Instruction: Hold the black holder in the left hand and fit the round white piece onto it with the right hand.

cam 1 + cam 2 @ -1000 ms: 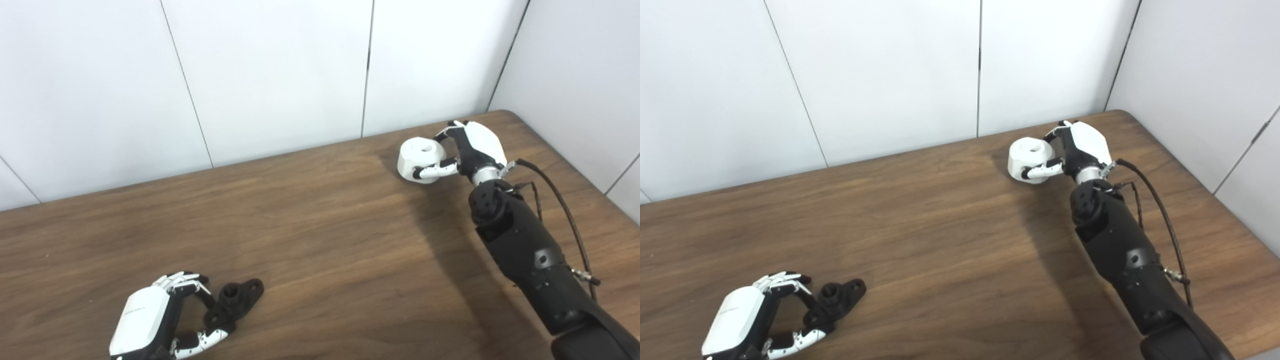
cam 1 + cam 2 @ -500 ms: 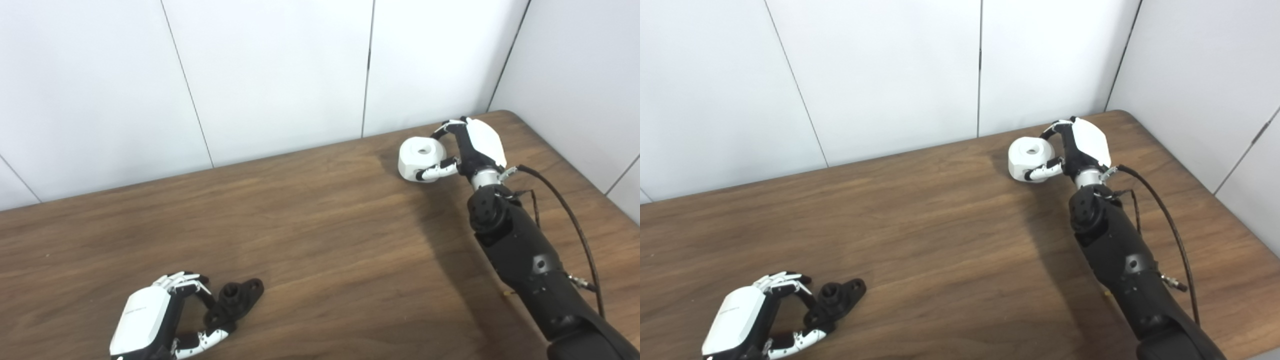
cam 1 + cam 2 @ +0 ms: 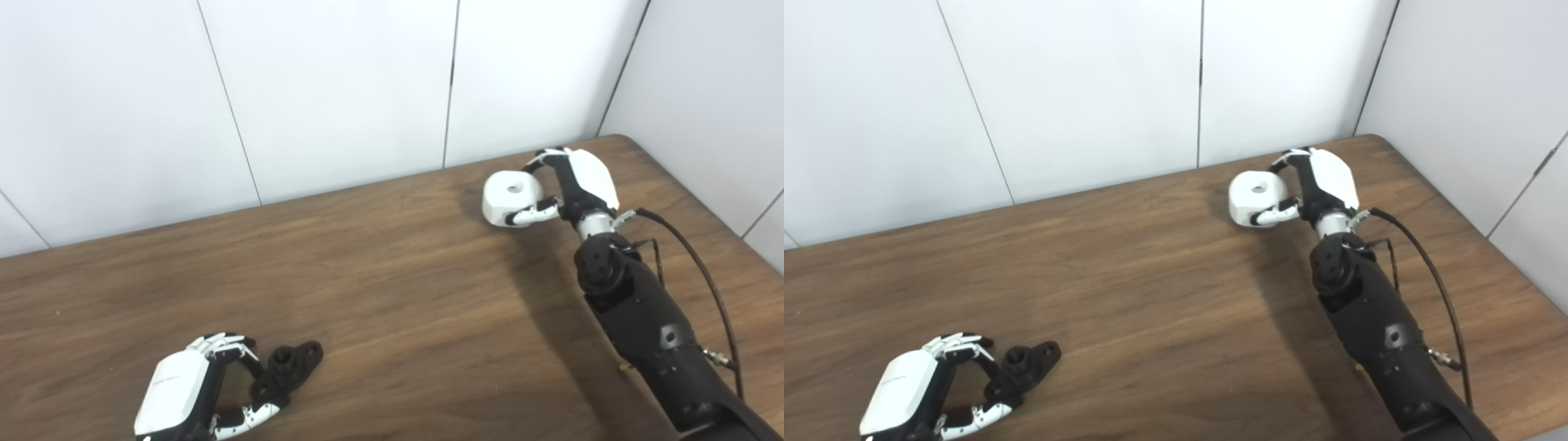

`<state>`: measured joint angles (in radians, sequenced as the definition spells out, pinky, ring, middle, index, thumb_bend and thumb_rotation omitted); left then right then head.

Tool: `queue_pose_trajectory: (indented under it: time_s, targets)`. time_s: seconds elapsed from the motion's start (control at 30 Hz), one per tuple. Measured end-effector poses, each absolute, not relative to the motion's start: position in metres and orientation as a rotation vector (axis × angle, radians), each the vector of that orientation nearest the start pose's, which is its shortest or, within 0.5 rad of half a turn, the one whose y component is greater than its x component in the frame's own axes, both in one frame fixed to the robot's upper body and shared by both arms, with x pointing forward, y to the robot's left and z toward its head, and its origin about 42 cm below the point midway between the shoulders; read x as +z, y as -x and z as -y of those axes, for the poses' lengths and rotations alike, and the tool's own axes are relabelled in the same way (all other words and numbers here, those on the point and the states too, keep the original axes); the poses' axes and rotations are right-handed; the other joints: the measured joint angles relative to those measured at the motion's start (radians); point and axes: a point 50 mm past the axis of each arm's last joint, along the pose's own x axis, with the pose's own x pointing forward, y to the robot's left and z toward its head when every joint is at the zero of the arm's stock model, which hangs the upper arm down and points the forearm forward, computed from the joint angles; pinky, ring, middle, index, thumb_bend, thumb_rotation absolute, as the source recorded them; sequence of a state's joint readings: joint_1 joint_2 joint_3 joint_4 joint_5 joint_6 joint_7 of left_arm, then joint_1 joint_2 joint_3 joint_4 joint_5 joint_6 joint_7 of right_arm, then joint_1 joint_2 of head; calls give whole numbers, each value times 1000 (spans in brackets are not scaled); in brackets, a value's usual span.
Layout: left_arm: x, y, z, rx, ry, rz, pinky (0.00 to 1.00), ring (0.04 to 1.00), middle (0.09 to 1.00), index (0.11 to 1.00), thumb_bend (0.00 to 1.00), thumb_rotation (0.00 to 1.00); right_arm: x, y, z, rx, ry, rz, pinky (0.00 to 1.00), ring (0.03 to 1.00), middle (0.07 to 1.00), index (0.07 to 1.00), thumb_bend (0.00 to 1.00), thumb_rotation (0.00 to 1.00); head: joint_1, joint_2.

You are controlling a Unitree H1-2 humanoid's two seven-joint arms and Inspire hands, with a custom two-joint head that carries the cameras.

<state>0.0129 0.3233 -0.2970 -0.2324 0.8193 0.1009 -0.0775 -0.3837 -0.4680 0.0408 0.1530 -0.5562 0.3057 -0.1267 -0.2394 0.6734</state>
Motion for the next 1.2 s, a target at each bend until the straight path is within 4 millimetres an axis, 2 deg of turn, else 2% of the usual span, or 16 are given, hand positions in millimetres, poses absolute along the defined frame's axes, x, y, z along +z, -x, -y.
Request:
queue_pose_trajectory:
  time_s: [0.1,0.3,0.5,0.6,0.87,1.0,1.2]
  targets:
    - [138,-265,-223,-258,-1107,166,906,835,744,484,522,46,221,-398,346,-250,1019,45,897,913,831,484,524,138,26,3]
    - [136,-265,-220,-252,-1105,168,906,837,744,484,522,46,243,-387,311,-109,1041,112,945,920,836,483,525,137,64,8]
    - [135,-264,-218,-247,-1100,172,917,839,747,484,522,47,257,-376,287,-13,1044,145,935,921,834,482,525,138,130,17]
    - [135,-264,-216,-247,-1098,172,920,842,750,484,522,47,264,-370,275,41,1058,171,900,910,826,482,526,140,155,20]
    - [133,-263,-210,-238,-1103,181,931,850,750,484,522,48,267,-353,233,215,1043,208,963,923,826,482,526,141,187,28]
    - [133,-263,-207,-233,-1103,182,930,848,750,484,523,48,268,-344,214,273,1027,241,969,926,827,482,526,140,230,32]
    - [132,-263,-202,-226,-1107,181,933,852,753,484,523,48,263,-332,203,335,995,243,974,928,828,482,526,140,278,37]
